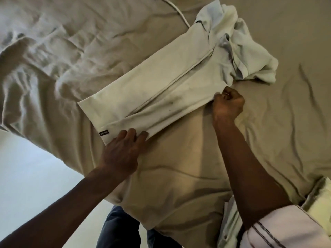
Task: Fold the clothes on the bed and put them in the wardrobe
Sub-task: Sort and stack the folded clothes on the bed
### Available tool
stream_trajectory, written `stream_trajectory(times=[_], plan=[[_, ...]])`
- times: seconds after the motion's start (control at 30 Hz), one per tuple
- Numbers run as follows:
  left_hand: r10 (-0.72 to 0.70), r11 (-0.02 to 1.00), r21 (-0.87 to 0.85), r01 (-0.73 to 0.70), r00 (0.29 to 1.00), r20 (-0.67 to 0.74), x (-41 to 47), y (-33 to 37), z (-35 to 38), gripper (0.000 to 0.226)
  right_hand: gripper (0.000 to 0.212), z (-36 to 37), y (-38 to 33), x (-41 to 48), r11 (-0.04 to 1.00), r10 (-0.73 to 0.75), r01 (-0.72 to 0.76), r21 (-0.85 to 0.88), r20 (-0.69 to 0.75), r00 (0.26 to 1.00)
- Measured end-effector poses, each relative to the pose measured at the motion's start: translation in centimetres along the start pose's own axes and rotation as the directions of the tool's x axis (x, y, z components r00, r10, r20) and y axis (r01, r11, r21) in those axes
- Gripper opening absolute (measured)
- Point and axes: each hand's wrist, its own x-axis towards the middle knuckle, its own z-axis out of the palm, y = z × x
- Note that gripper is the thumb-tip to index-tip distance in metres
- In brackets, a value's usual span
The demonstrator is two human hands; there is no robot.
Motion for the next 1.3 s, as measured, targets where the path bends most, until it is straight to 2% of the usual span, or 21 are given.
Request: stream_trajectory(times=[0.1,0.17,0.2,0.27,0.33,0.37,0.43,0.47,0.53,0.63,0.7,0.77,0.83,0.93,1.0,1.07,1.1,1.13,1.2,1.27,1.3], plan=[[0.031,0.999,-0.018,-0.027,0.967,0.252,-0.3,0.4,-1.5,0.084,0.035,-1.4,0.5,0.1,0.992,-0.064,0.069,-0.11,0.046,0.997],[-0.063,0.994,-0.066,0.092,0.933,0.354,-0.1,0.3,-2.7,0.071,0.039,-1.5,0.5,-1.0,0.993,0.002,0.006,-0.121,0.068,0.998],[-0.095,0.981,-0.134,0.139,0.953,0.287,0.1,0.1,-3.2,0.064,0.043,-1.3,0.5,-2.0,0.991,0.065,-0.054,-0.12,0.091,0.994],[-0.194,0.933,-0.307,0.187,0.981,0.008,0.5,-1.2,-4.0,0.053,0.056,-0.2,0.9,-5.1,0.976,0.217,-0.209,-0.063,0.189,0.958],[-0.327,0.895,-0.372,0.247,0.93,-0.168,1.5,-3.5,-4.2,0.046,0.064,0.8,2.3,-9.7,0.945,0.32,-0.321,-0.059,0.357,0.877],[-0.404,0.869,-0.384,0.312,0.895,-0.187,2.2,-4.5,-4.0,0.046,0.065,1.5,3.4,-12.0,0.928,0.347,-0.37,-0.033,0.433,0.832],[-0.535,0.806,-0.362,0.467,0.838,-0.11,3.7,-6.7,-3.7,0.052,0.071,2.6,3.3,-17.0,0.902,0.396,-0.429,-0.052,0.495,0.773],[-0.566,0.789,-0.325,0.522,0.823,-0.05,4.8,-7.6,-3.7,0.055,0.066,3.3,3.6,-18.9,0.898,0.401,-0.437,-0.053,0.507,0.763],[-0.591,0.782,-0.237,0.577,0.807,0.016,6.3,-8.9,-3.7,0.056,0.037,4.4,3.7,-21.6,0.863,0.444,-0.504,-0.028,0.518,0.731],[-0.515,0.846,-0.106,0.522,0.852,0.089,8.1,-11.3,-4.8,0.047,0.023,5.9,2.9,-25.1,0.79,0.515,-0.611,0.047,0.49,0.703],[-0.42,0.877,-0.184,0.443,0.895,0.152,8.5,-12.6,-5.5,0.041,0.024,6.3,2.3,-26.5,0.783,0.538,-0.619,0.062,0.433,0.723],[-0.353,0.857,-0.31,0.412,0.907,0.23,8.3,-13.8,-6.2,0.039,0.022,6.2,1.7,-27.3,0.749,0.564,-0.652,0.118,0.403,0.721],[-0.317,0.861,-0.324,0.392,0.912,0.262,7.8,-14.9,-6.9,0.043,0.021,5.7,1.2,-28.1,0.76,0.558,-0.641,0.109,0.397,0.729],[-0.254,0.911,-0.235,0.338,0.91,0.327,6.8,-16.4,-7.1,0.047,0.022,5.3,1.2,-29.4,0.821,0.522,-0.571,0.003,0.403,0.752],[-0.198,0.947,-0.179,0.267,0.923,0.331,6.4,-16.8,-7.4,0.051,0.033,5.2,0.6,-29.7,0.849,0.52,-0.511,-0.135,0.391,0.76],[-0.136,0.983,-0.087,0.159,0.966,0.221,6.7,-16.4,-7.6,0.063,0.052,5.2,0.2,-29.1,0.847,0.514,-0.441,-0.297,0.244,0.823],[-0.116,0.99,-0.06,0.126,0.982,0.149,6.9,-15.8,-8.0,0.066,0.058,5.0,0.2,-28.6,0.856,0.477,-0.422,-0.3,0.142,0.867],[-0.086,0.994,-0.064,0.091,0.994,0.072,8.3,-14.8,-8.6,0.066,0.059,4.6,-0.3,-27.0,0.887,0.423,-0.406,-0.22,0.038,0.905],[-0.045,0.987,-0.155,0.043,0.999,-0.007,10.5,-13.2,-9.6,0.061,0.062,3.9,-1.2,-23.9,0.917,0.399,-0.399,0.02,-0.09,0.912],[0.015,0.96,-0.28,-0.026,0.999,-0.041,14.2,-11.1,-10.5,0.056,0.061,2.9,-2.3,-19.0,0.884,0.453,-0.418,0.209,-0.164,0.876],[0.033,0.933,-0.355,-0.056,0.997,-0.068,16.9,-9.4,-11.1,0.051,0.052,2.2,-2.9,-15.4,0.855,0.493,-0.425,0.297,-0.208,0.845]])
